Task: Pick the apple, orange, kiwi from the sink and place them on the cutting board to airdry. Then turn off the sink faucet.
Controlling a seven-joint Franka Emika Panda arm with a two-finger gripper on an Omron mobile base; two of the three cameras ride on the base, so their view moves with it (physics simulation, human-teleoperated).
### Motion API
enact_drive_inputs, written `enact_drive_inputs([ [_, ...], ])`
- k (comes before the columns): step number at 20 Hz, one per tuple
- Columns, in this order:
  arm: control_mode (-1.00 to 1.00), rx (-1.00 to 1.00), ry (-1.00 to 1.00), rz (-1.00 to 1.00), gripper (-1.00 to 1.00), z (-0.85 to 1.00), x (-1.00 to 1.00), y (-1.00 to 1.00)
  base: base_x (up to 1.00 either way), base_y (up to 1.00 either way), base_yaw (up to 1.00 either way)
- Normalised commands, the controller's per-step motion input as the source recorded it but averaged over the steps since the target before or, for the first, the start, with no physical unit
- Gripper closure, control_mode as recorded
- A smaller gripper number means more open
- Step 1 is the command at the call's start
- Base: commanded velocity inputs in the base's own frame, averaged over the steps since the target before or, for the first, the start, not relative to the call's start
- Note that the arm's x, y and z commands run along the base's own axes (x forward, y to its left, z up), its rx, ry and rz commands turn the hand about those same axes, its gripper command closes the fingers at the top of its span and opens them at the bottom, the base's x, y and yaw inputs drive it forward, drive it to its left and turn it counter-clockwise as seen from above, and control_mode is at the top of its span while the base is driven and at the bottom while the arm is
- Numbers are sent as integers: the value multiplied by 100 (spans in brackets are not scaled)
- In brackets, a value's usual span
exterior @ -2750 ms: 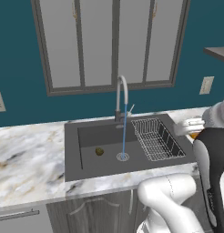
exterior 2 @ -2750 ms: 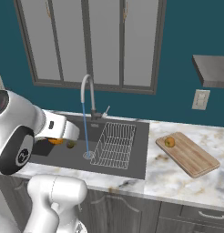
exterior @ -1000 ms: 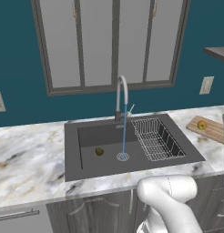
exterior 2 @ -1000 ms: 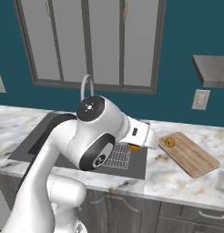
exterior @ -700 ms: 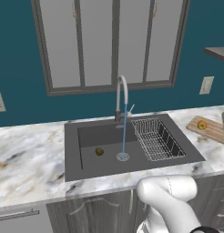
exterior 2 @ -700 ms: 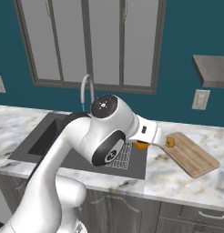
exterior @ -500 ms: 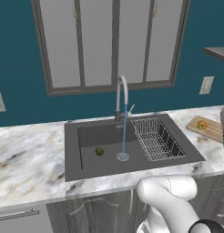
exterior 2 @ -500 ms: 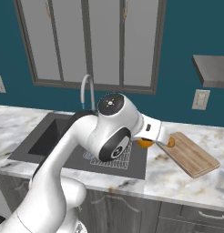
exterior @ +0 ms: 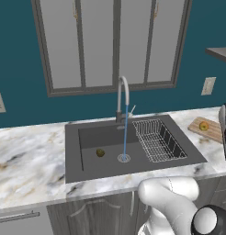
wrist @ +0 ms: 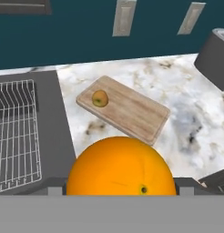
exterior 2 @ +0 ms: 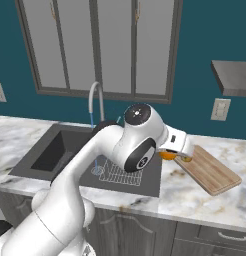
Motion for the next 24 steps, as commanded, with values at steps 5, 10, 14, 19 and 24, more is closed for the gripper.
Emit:
enact_drive_inputs([
  [5, -100, 0, 0, 1, 100, -23, 29, -21, 0, 0, 0],
  [10, -100, 0, 0, 3, 100, -22, 28, -20, 0, 0, 0],
  [14, -100, 0, 0, 4, 100, -17, 18, -21, 0, 0, 0],
  [19, -100, 0, 0, 5, 100, -21, 31, -12, 0, 0, 0],
  [24, -100, 0, 0, 6, 100, -22, 40, -14, 0, 0, 0],
])
